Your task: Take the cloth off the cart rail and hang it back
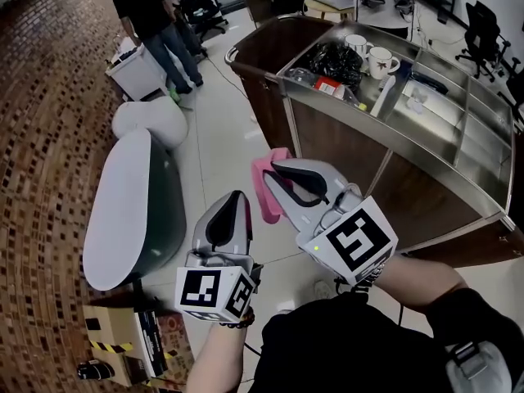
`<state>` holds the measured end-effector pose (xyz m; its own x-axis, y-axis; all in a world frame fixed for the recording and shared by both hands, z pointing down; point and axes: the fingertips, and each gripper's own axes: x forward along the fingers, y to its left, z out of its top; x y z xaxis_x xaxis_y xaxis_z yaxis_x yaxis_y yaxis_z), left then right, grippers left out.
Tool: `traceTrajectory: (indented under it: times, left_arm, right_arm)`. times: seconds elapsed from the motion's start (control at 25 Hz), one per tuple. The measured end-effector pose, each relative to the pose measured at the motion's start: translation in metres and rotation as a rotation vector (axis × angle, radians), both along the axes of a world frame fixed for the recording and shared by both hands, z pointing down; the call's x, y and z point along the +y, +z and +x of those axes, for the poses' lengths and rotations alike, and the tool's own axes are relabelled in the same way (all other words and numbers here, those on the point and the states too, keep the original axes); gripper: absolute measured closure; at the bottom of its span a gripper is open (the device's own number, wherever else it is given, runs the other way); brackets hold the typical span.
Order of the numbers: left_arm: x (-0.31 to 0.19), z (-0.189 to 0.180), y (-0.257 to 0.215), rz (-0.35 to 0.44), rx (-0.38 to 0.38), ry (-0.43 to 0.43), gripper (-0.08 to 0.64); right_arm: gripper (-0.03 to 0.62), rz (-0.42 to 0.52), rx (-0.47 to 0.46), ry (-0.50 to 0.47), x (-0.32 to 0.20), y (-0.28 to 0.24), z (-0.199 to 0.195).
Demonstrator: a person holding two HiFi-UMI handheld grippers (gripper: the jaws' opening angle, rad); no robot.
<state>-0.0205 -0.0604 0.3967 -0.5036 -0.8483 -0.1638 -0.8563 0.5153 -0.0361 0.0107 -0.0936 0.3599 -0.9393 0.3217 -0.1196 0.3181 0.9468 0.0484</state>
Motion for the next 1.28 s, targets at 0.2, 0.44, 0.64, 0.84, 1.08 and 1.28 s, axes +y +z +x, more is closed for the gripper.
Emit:
traceTrajectory:
  times: [0.2, 0.44, 0.64, 0.84, 1.08, 1.28]
  left_arm:
    - [-0.037, -0.042, -0.011, -0.002, 0.003, 0.016, 0.555]
    - [0.015, -0.118, -0.019, 0.016, 0.023, 0.068, 0.556]
    - [0.087, -0.202, -0.031, 0.034, 0.032, 0.129, 0.557]
    - [0.132, -0.255, -0.041, 0.029, 0.039, 0.202, 0.555]
    - [0.159, -0.284, -0.062, 0.034, 0.018, 0.281, 0.556]
    - [0.176, -0.313, -0.077, 0.042, 0.019, 0.320, 0.555]
  right_arm:
    - [0.574, -0.006, 0.012, 0.015, -0.034, -0.008, -0.042]
    - [0.574, 0.110, -0.060, 0.061, 0.017, -0.019, -0.116]
    - [0.574, 0.118, -0.031, 0.134, 0.086, -0.022, -0.196]
    - [0.574, 0.071, 0.018, 0.224, 0.127, -0.027, -0.244]
    - [0.574, 0.140, -0.046, 0.290, 0.150, -0.050, -0.273]
    - [0.574, 0.078, 0.003, 0.344, 0.167, -0.071, -0.295]
